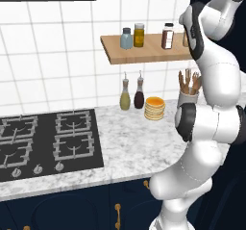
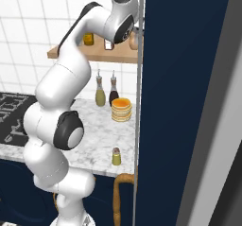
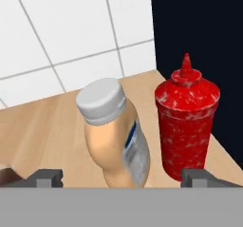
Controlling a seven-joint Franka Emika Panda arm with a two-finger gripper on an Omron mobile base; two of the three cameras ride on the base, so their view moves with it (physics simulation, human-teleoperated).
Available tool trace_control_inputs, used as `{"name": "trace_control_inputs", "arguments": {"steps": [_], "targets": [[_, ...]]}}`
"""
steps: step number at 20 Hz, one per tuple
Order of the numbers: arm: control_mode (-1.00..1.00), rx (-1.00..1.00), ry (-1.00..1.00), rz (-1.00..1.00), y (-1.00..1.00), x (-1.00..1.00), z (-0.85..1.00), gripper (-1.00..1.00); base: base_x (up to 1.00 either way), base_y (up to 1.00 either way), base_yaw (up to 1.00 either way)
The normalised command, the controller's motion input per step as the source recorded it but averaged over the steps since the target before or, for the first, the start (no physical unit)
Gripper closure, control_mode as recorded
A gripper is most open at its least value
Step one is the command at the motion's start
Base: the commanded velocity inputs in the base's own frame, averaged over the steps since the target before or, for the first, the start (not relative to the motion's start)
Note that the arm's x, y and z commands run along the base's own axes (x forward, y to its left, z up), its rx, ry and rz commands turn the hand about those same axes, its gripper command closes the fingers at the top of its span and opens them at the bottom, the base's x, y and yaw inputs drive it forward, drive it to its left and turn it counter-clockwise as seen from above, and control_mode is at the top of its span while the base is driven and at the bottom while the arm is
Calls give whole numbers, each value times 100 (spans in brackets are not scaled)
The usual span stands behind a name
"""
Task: Put the shaker and condiment bottle from the counter next to their counterparts in the cabinet.
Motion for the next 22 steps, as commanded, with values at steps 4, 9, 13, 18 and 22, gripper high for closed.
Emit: {"name": "trace_control_inputs", "arguments": {"steps": [4,9,13,18,22], "targets": [[-100,-5,-1,0,4,-52,-11,-100,0,0,0],[-100,-13,0,0,53,-46,-57,-100,0,0,0],[-100,-7,0,0,44,-52,-46,-100,0,0,0],[-100,-1,-6,-7,18,-72,-16,-100,0,0,0],[-100,0,-3,-16,18,-55,0,-100,0,0,0]]}}
